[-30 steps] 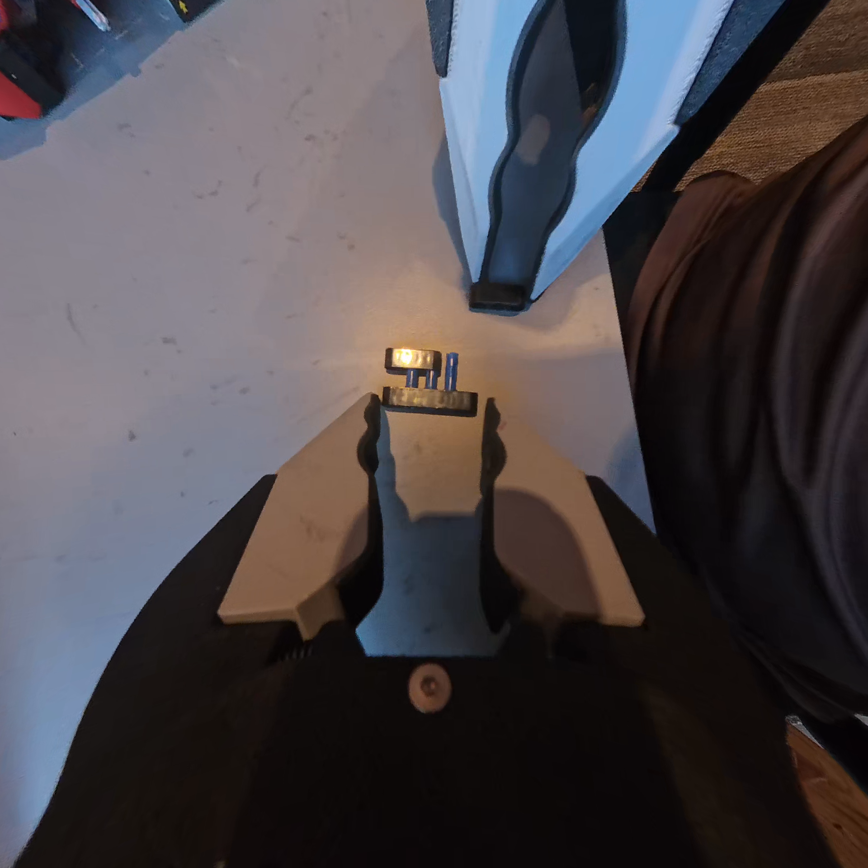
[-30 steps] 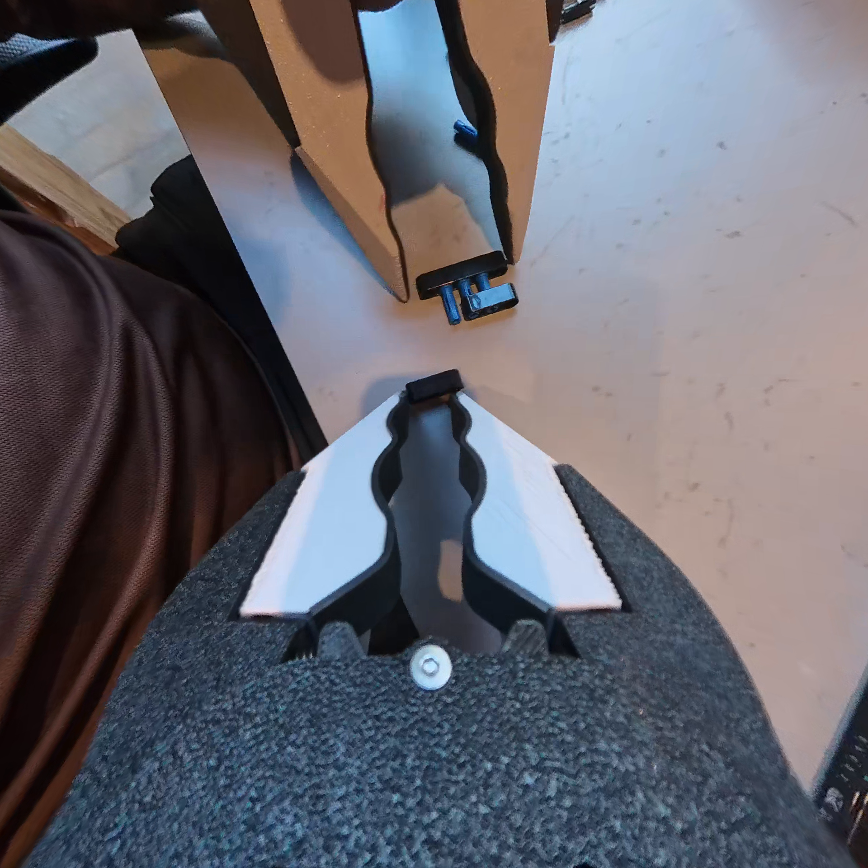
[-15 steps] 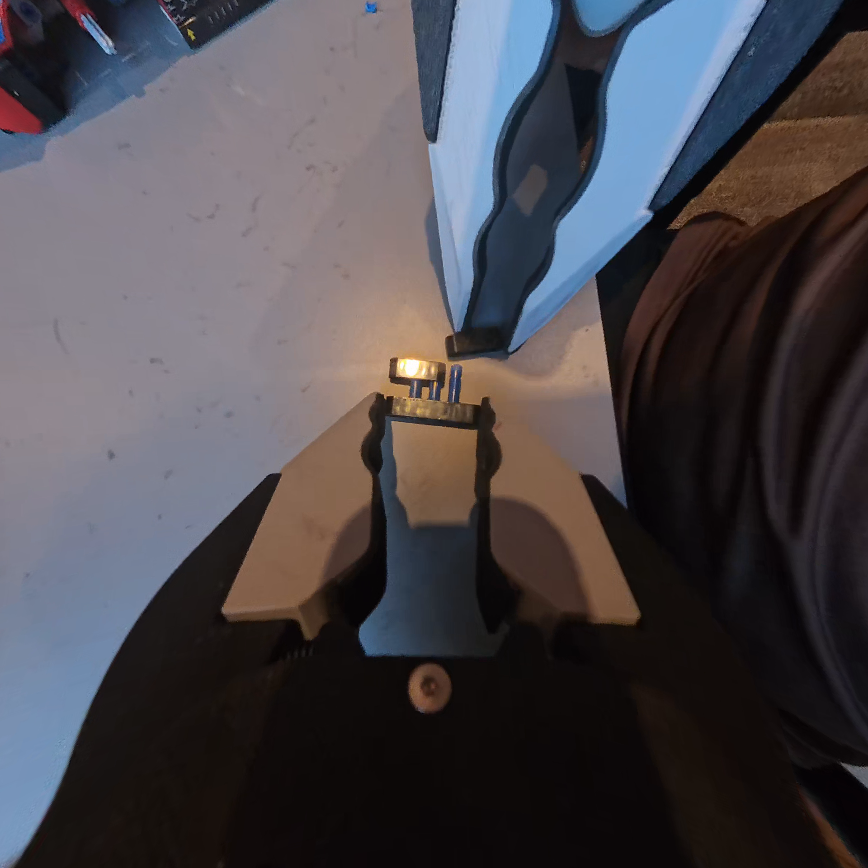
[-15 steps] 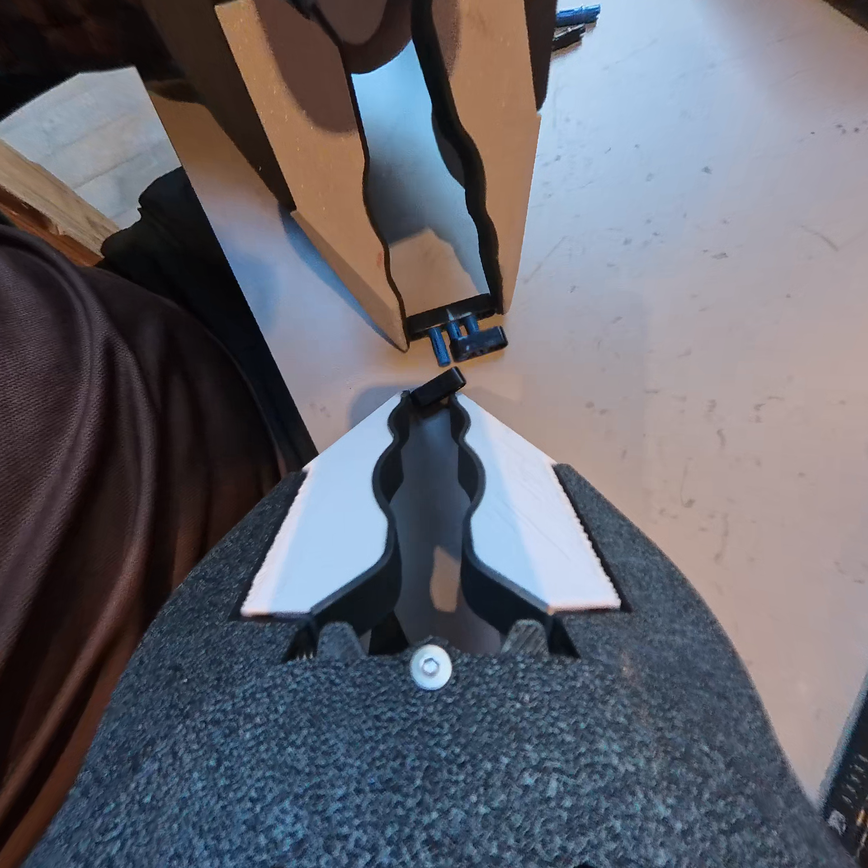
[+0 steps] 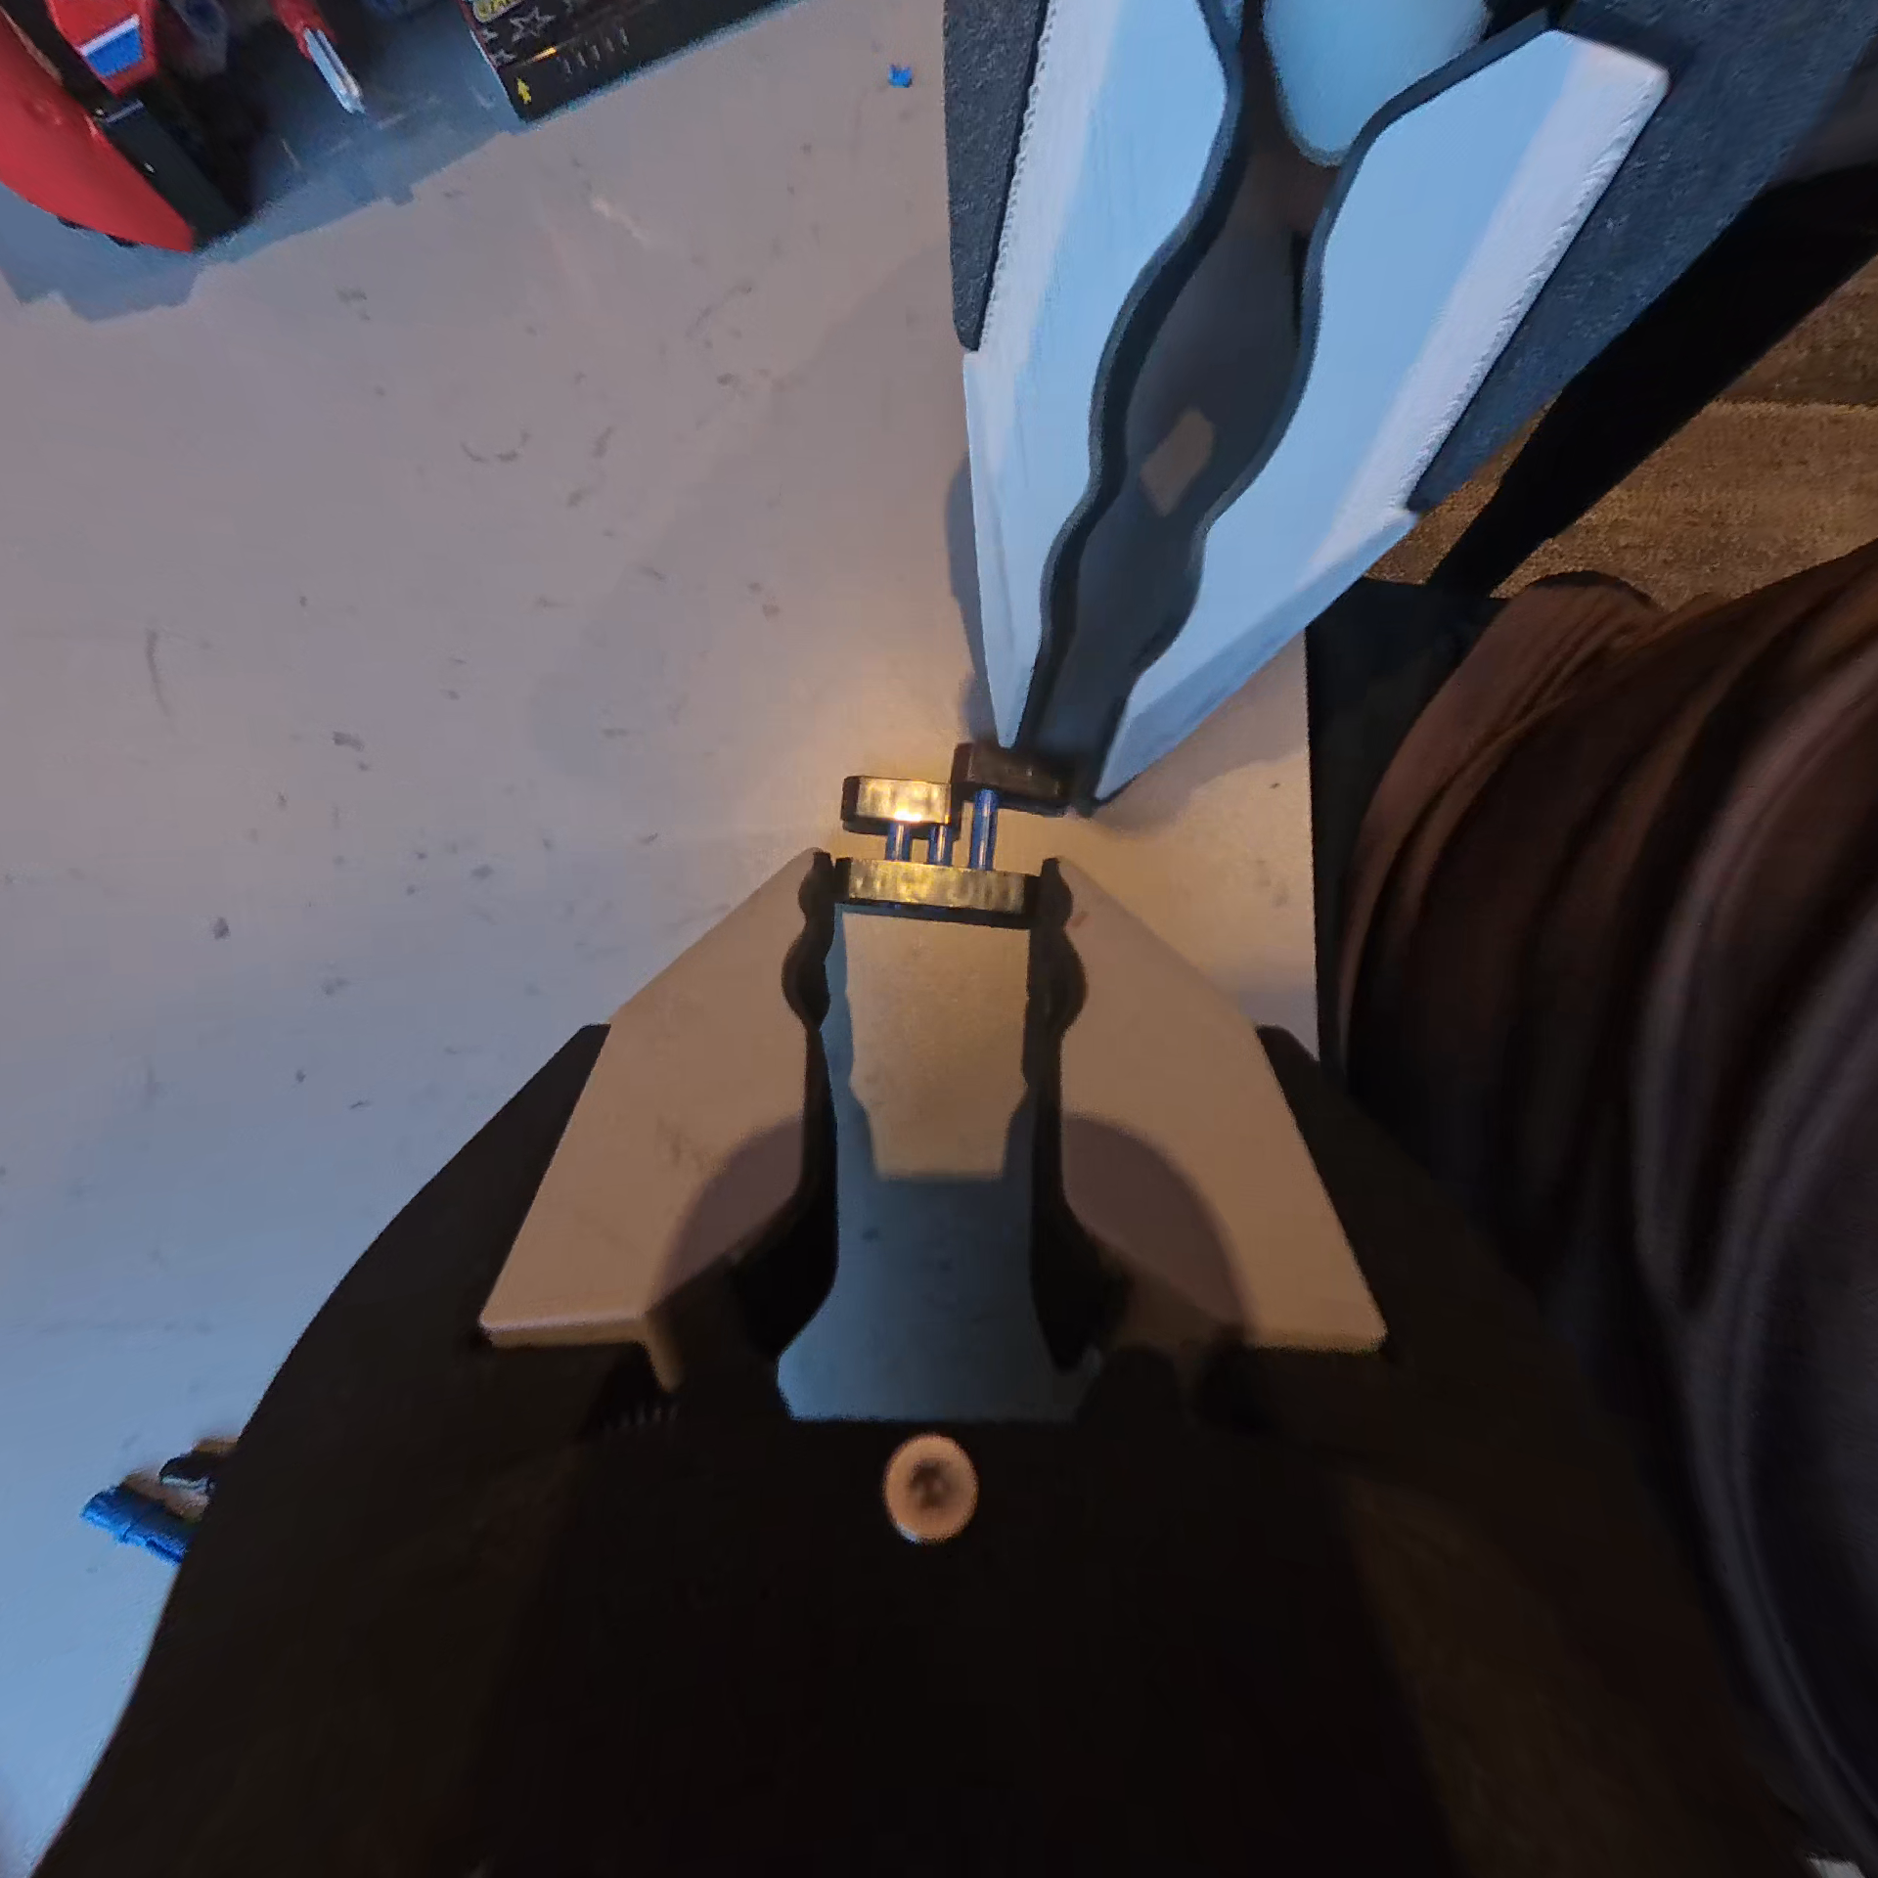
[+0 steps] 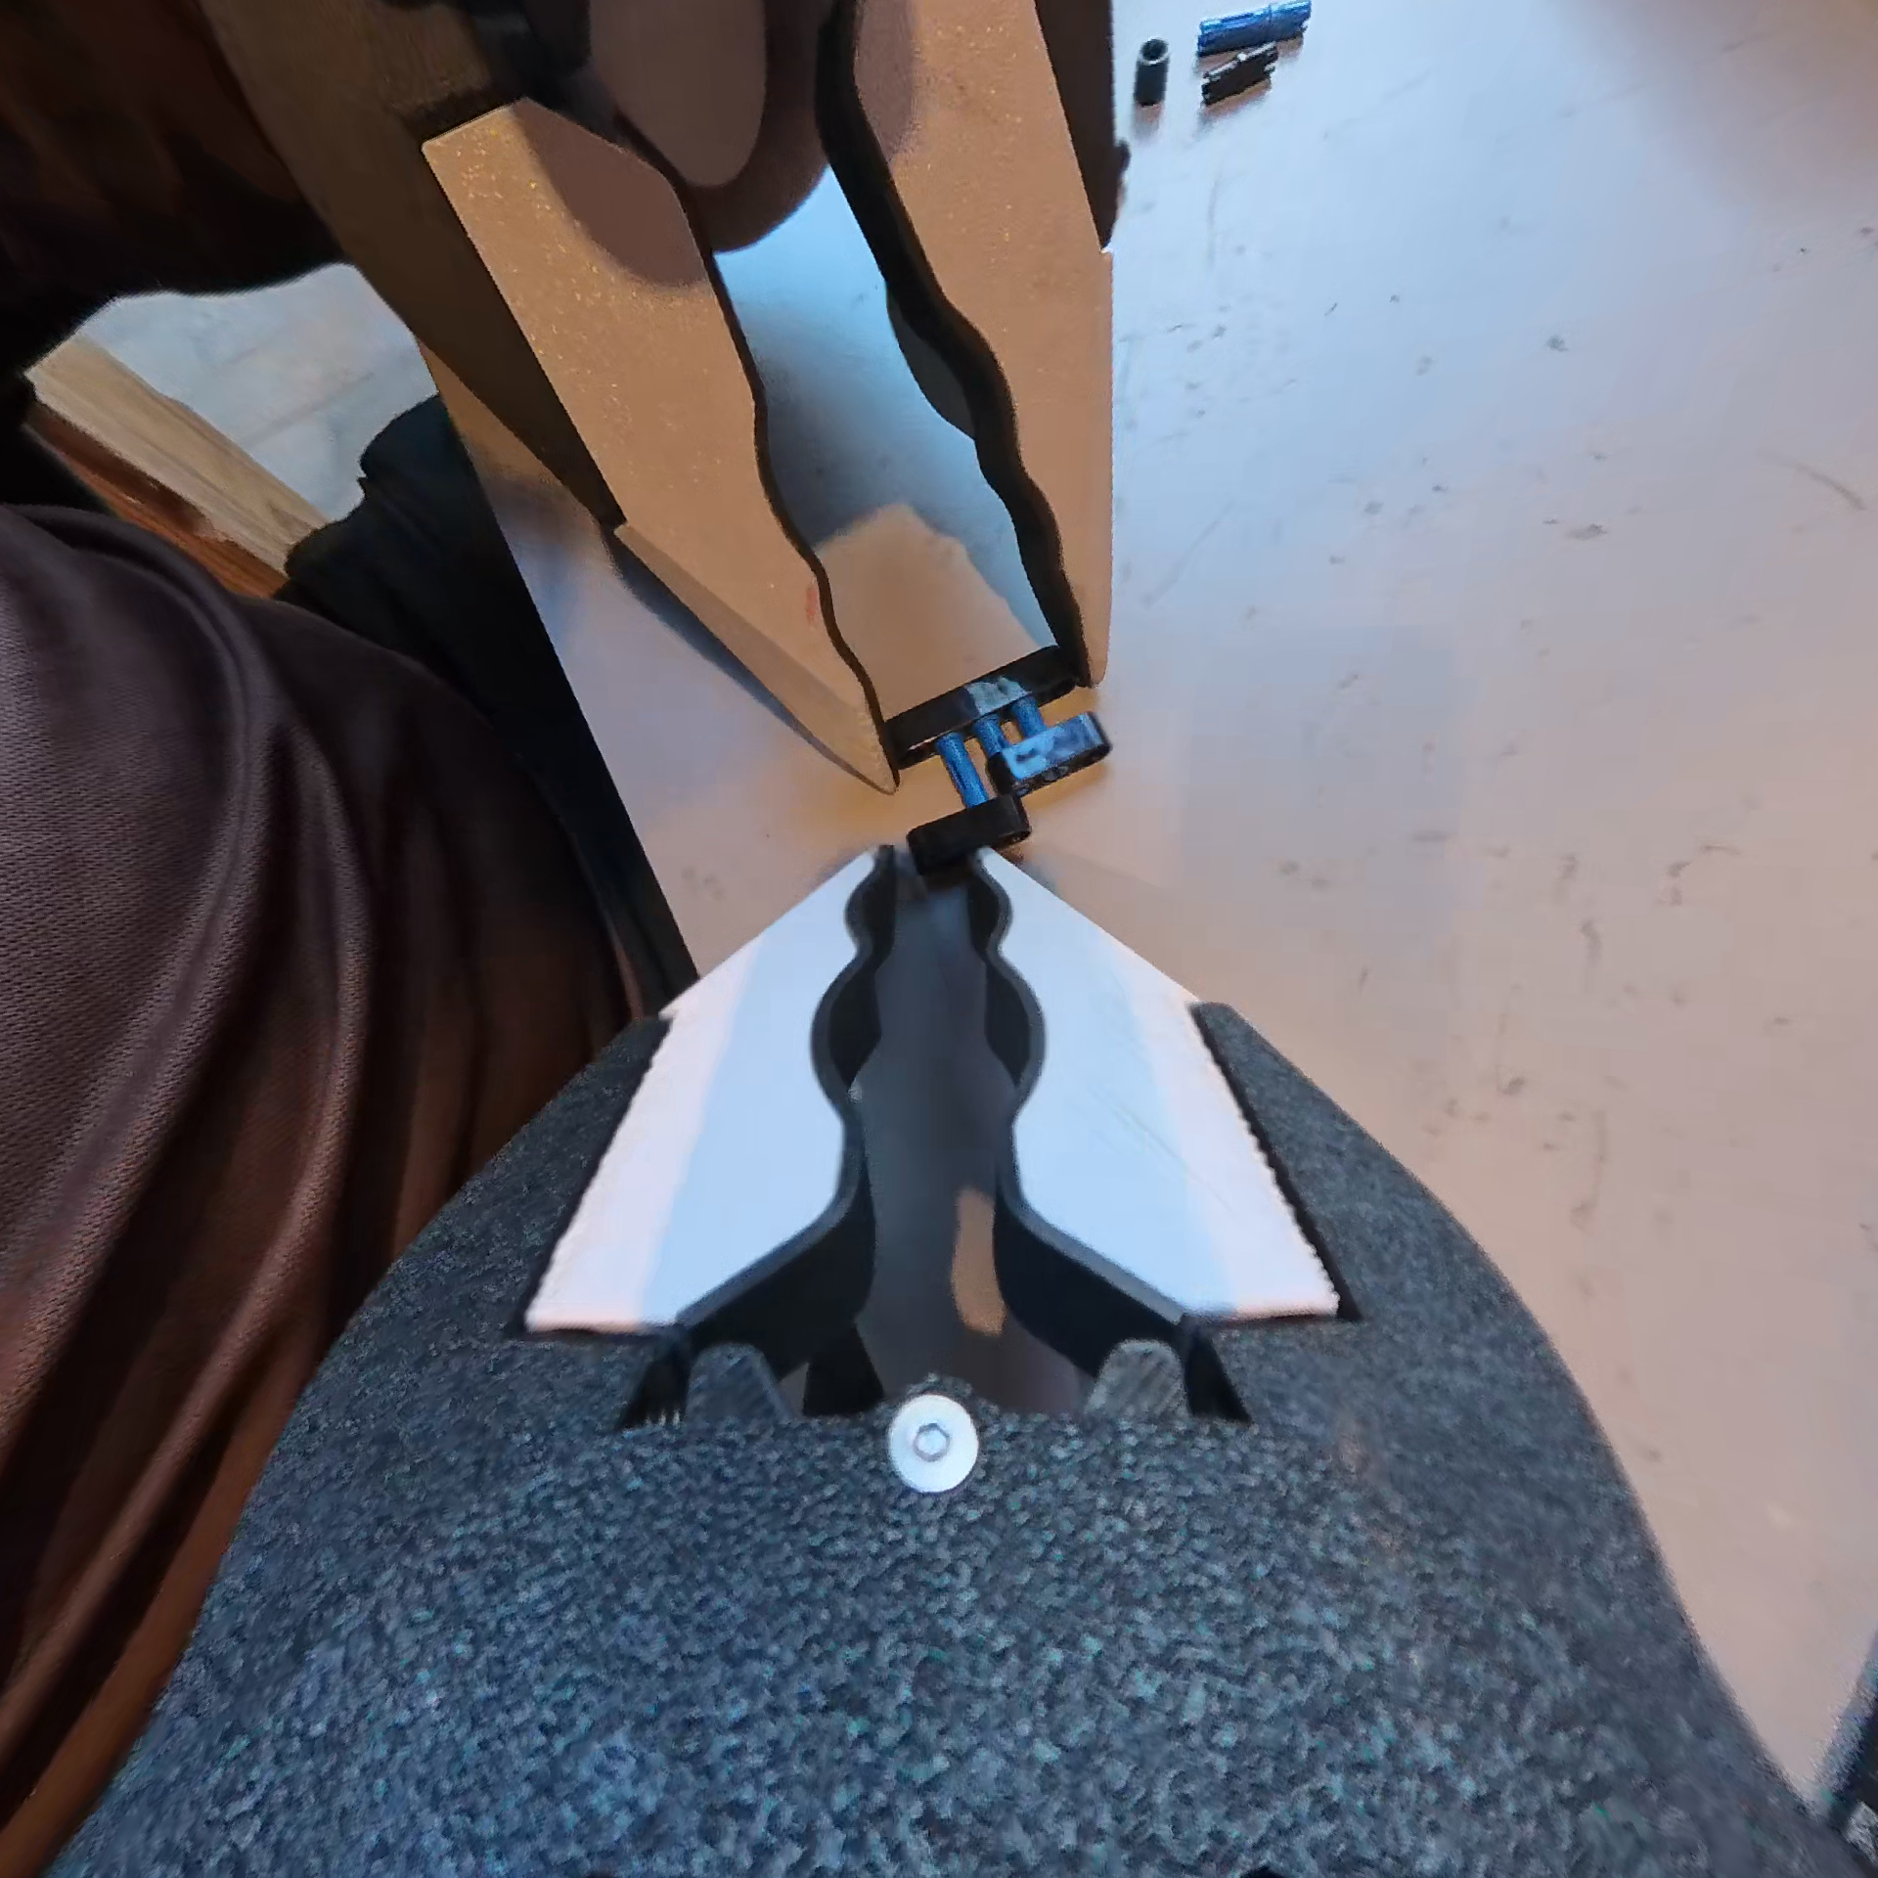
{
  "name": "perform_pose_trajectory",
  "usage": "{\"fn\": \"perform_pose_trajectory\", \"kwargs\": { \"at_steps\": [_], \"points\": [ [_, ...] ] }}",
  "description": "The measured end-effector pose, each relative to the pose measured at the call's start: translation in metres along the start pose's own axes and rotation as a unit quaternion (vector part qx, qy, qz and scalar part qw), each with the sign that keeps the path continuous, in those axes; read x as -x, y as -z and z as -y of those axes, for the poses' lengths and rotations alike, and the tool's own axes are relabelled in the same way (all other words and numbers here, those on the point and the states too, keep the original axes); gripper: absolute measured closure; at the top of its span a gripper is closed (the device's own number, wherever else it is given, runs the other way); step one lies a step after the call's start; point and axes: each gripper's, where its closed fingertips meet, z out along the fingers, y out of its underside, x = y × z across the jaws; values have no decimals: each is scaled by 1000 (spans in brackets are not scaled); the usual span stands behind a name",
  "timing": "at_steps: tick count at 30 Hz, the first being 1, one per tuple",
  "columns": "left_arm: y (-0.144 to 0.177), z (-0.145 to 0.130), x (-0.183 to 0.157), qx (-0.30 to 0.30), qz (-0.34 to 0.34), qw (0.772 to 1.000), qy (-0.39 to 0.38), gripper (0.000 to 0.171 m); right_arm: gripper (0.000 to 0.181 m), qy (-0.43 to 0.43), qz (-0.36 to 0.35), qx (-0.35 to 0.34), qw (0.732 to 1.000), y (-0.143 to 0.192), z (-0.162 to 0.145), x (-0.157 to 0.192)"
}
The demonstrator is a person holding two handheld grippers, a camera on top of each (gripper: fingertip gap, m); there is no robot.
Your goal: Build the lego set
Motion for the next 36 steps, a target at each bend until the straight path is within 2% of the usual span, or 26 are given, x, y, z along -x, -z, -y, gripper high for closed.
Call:
{"fn": "perform_pose_trajectory", "kwargs": {
  "at_steps": [9, 27, 36],
  "points": [
    [0, 0, 3, -15, 8, 1000, 11, 133, 160, -13, 8, 1, 1000, 5, -2, -6],
    [-1, 2, 5, -36, 7, 999, 18, 134, 163, -18, 16, -10, 1000, -1, 4, -7],
    [-1, 3, 6, -54, 8, 998, 28, 134, 164, 30, 46, -5, 998, -1, 4, -5]
  ]
}}
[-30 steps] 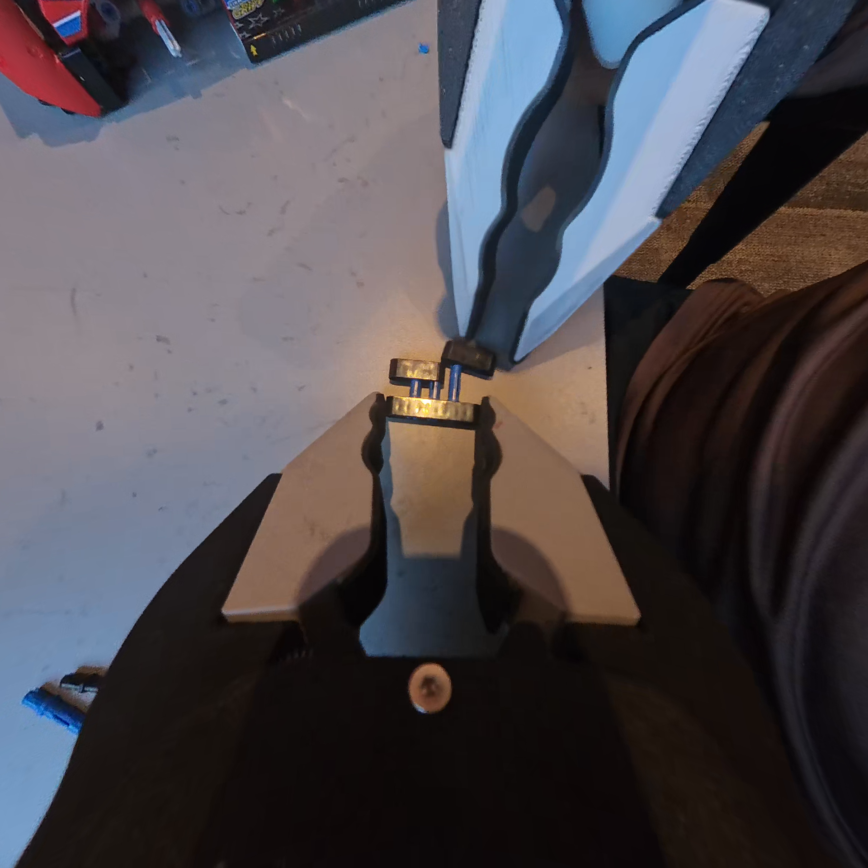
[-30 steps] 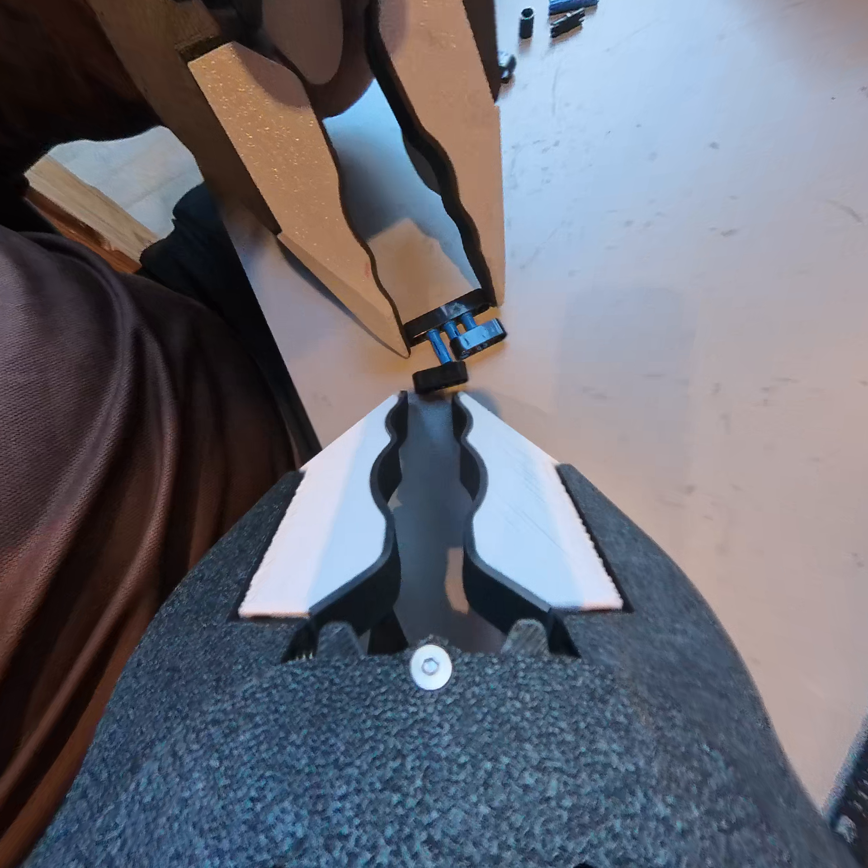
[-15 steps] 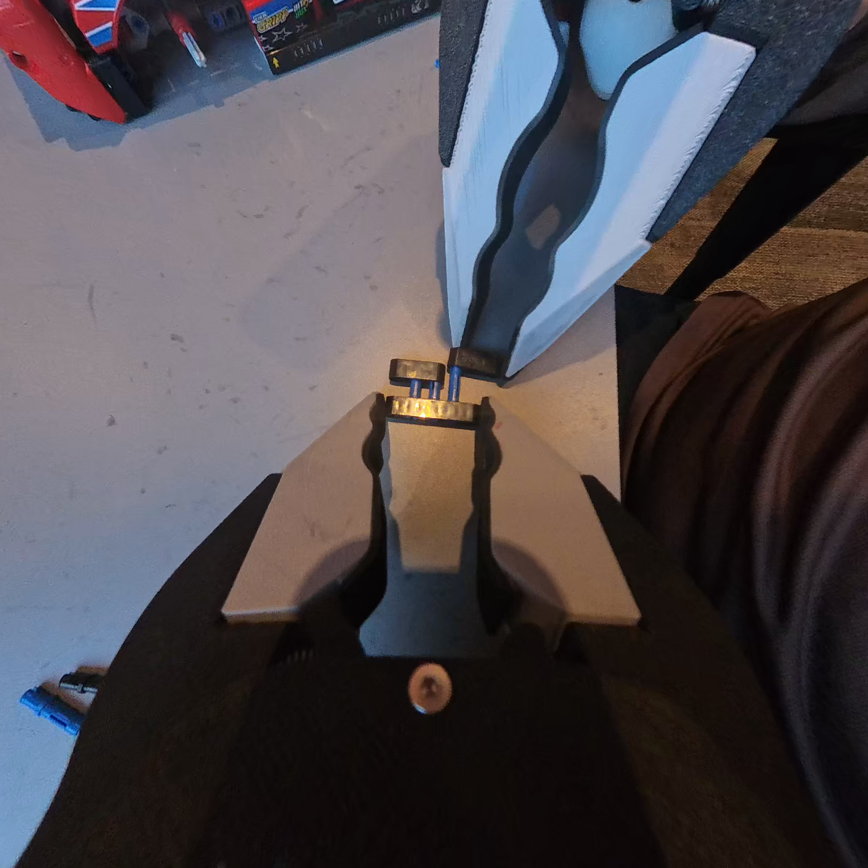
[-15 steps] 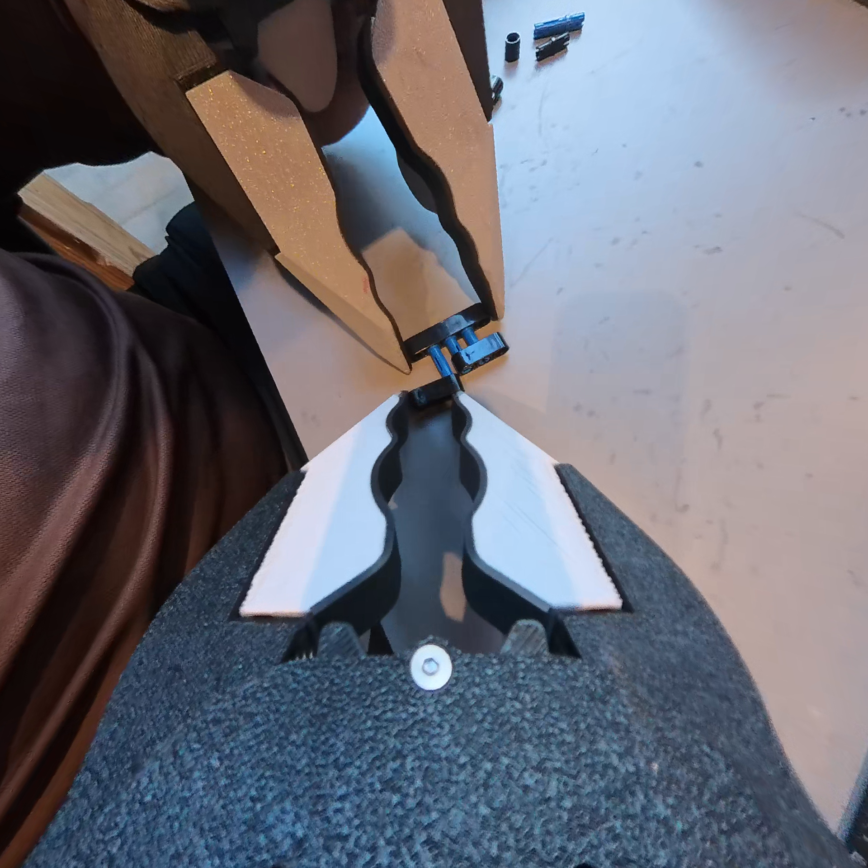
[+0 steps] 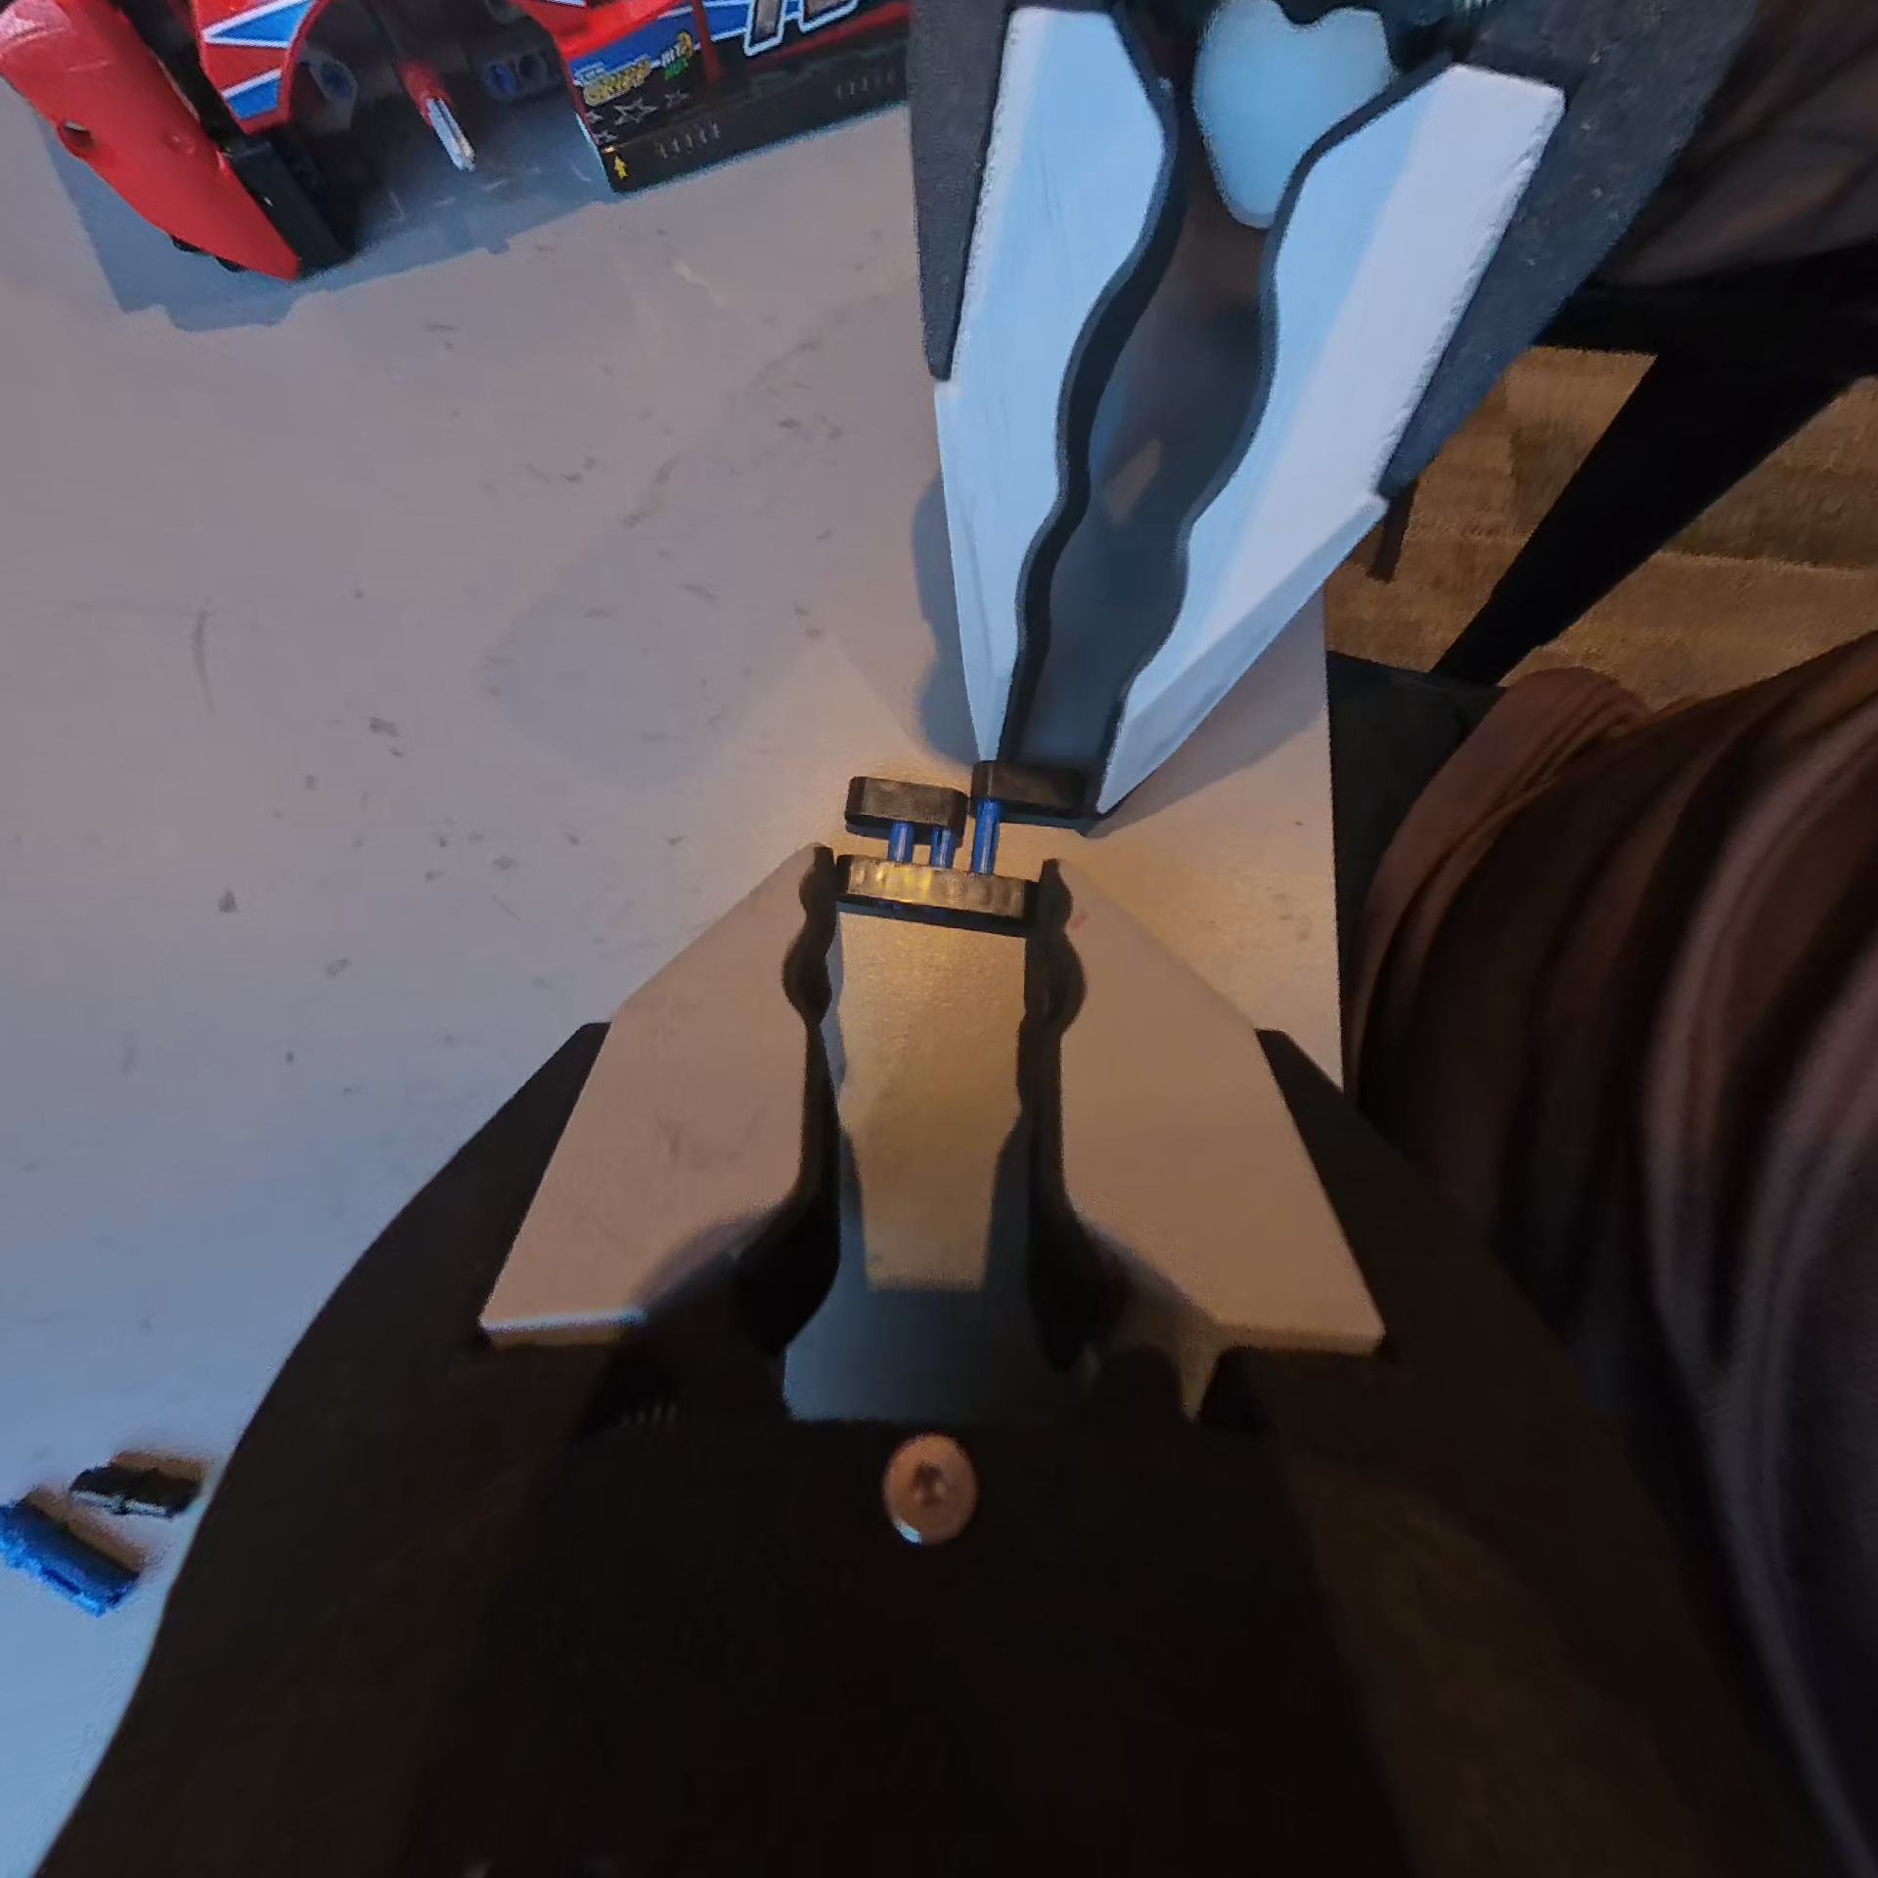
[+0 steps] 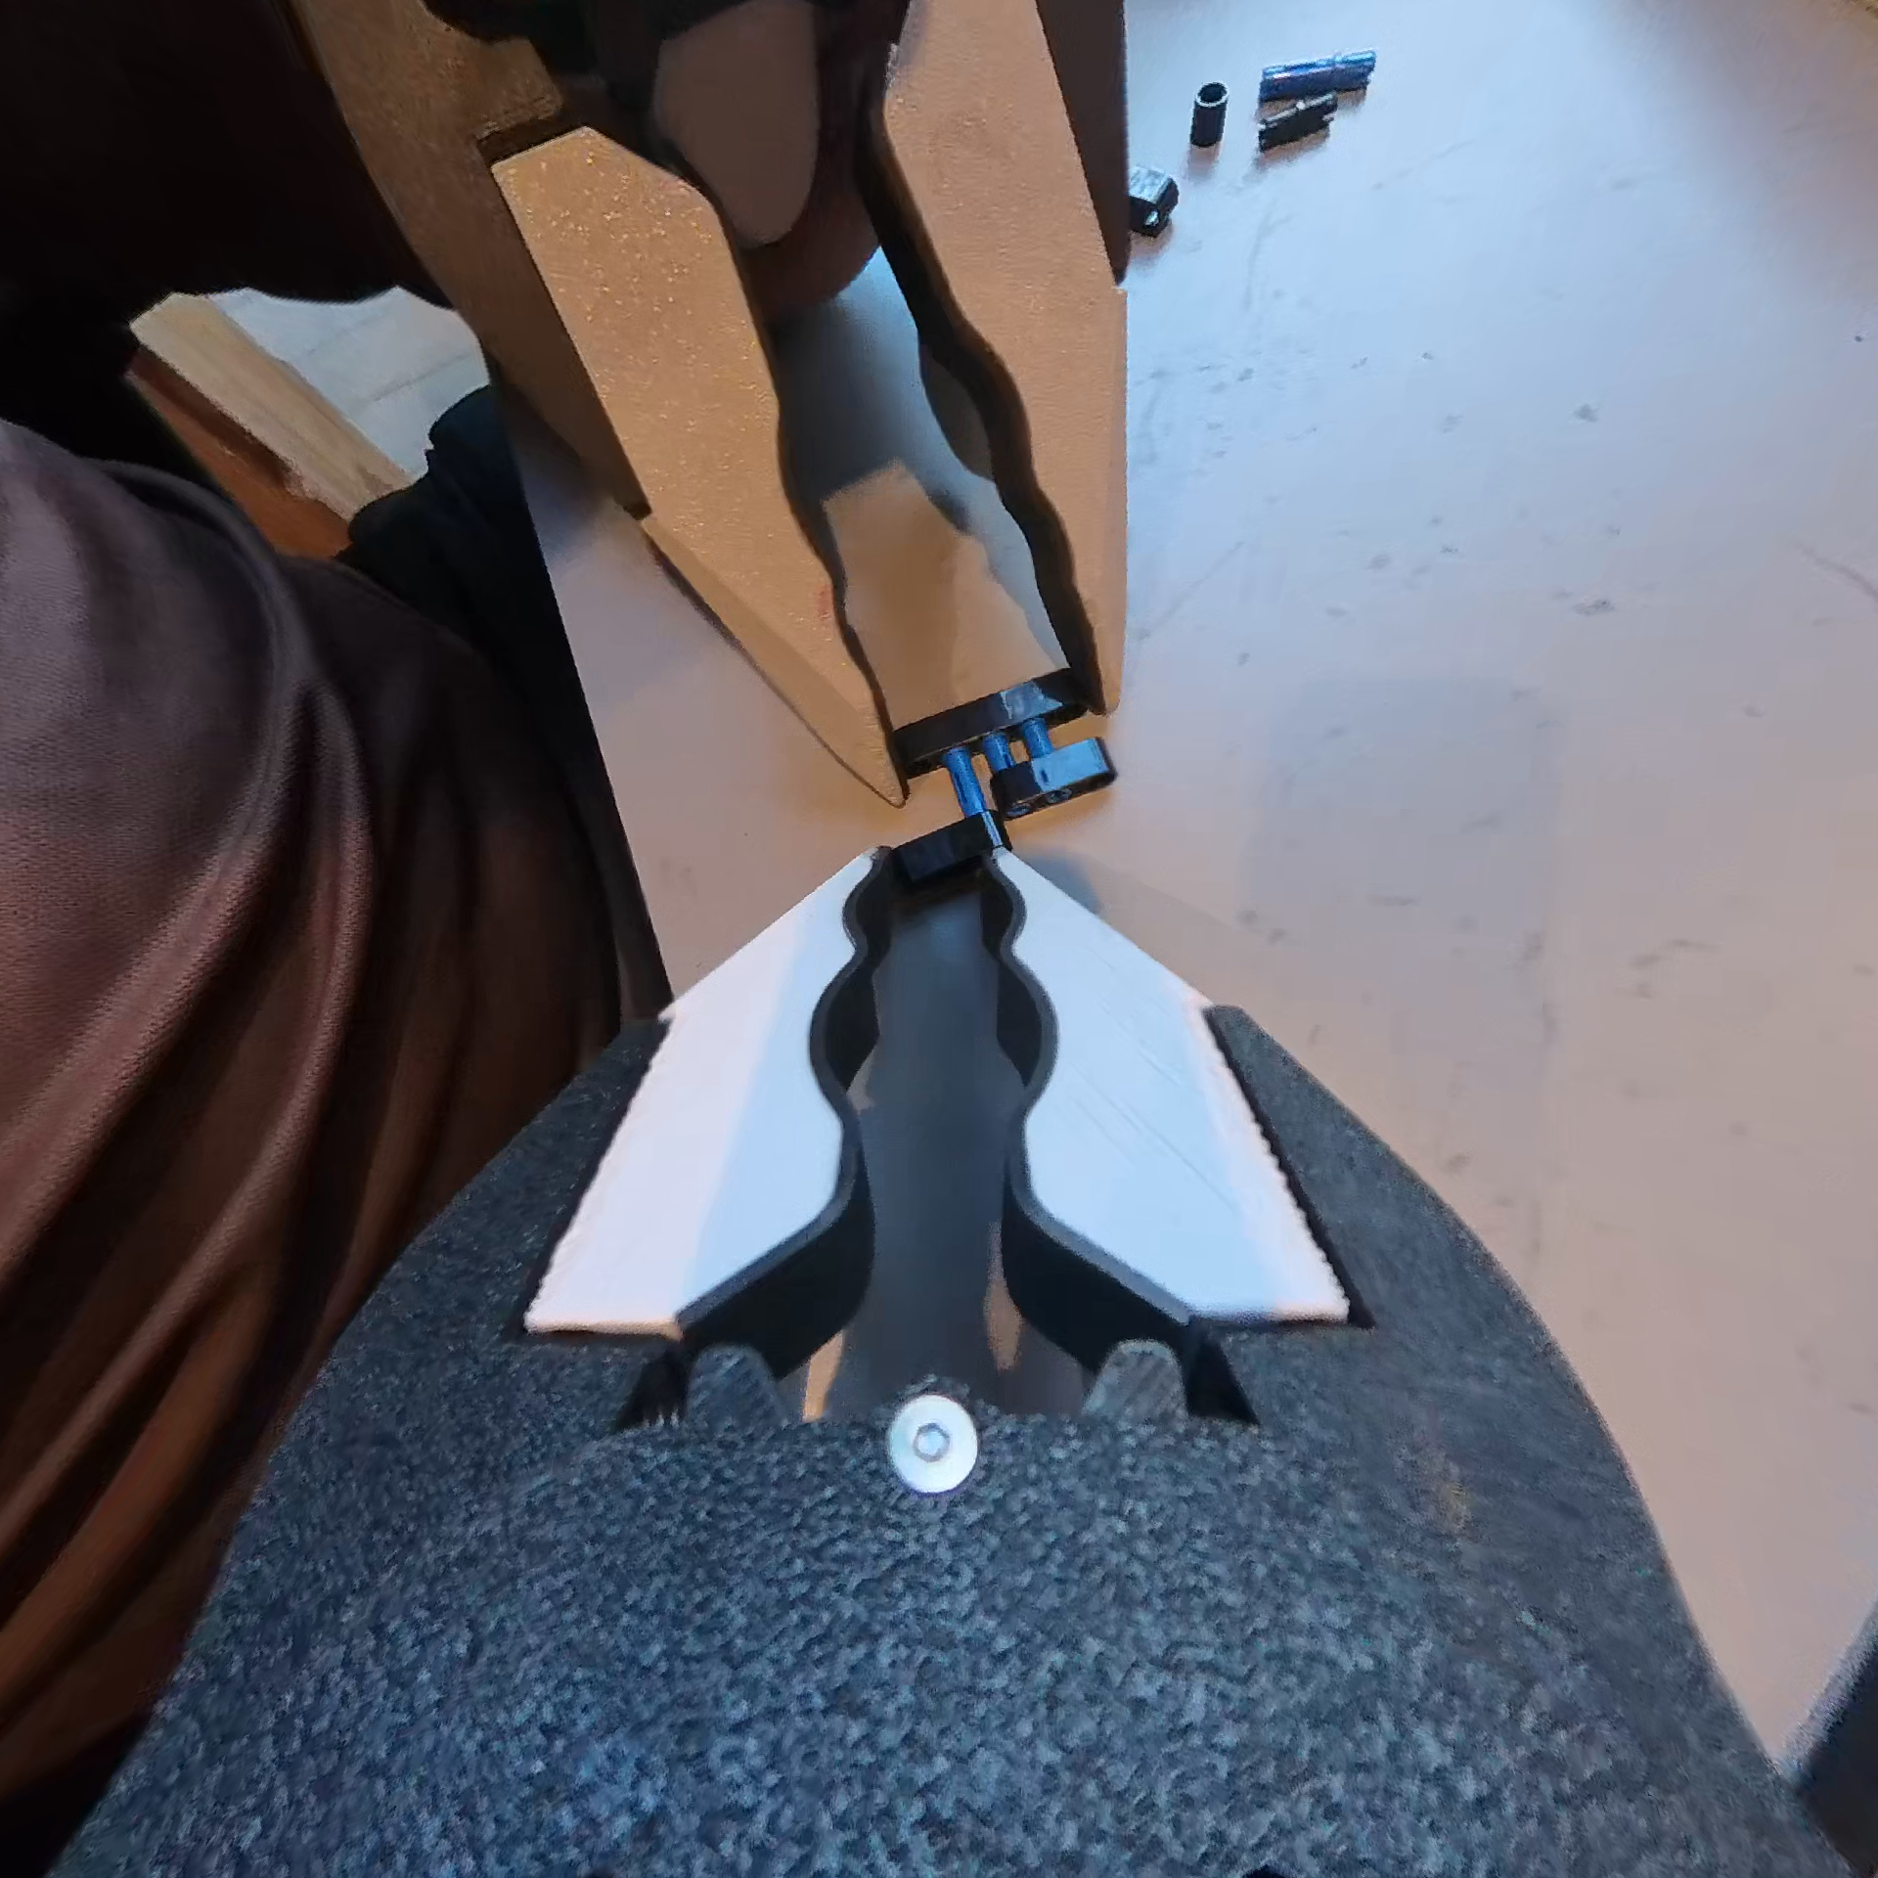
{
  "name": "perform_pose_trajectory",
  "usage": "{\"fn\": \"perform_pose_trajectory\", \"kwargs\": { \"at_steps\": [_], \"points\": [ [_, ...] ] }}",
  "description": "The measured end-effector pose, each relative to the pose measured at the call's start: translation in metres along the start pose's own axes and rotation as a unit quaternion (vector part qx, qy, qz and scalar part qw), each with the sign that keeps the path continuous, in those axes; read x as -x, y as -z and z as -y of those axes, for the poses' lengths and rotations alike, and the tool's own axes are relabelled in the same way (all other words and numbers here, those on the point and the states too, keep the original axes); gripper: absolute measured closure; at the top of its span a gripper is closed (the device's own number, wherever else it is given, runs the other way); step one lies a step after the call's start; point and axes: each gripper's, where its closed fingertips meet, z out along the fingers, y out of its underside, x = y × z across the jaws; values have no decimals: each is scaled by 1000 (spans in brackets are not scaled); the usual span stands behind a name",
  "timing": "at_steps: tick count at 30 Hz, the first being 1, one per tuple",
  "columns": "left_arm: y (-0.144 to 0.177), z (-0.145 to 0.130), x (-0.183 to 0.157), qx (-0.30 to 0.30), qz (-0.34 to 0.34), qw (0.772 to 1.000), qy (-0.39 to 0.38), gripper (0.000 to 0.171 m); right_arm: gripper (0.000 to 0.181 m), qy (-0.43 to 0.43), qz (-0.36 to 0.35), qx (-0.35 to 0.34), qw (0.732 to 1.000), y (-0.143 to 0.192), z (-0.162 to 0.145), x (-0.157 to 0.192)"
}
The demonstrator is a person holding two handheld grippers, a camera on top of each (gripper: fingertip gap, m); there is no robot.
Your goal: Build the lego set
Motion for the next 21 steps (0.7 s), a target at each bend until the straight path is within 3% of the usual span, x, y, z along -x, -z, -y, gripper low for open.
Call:
{"fn": "perform_pose_trajectory", "kwargs": {
  "at_steps": [6, 9, 13, 15, 21],
  "points": [
    [2, 0, 5, -10, 20, 999, 49, 142, 165, -41, -4, -10, 999, -5, 5, 4],
    [4, -2, 7, -11, 29, 999, 32, 143, 165, -73, 2, -19, 997, -6, 7, 2],
    [5, -1, 8, -15, 15, 998, 52, 142, 165, -75, 5, -17, 997, -6, 7, 1],
    [5, 0, 4, -17, -7, 998, 61, 132, 165, -72, 2, -16, 997, -7, 7, 1],
    [11, -6, -1, 10, -38, 998, 40, 130, 165, -70, 1, -16, 997, -7, 6, 1]
  ]
}}
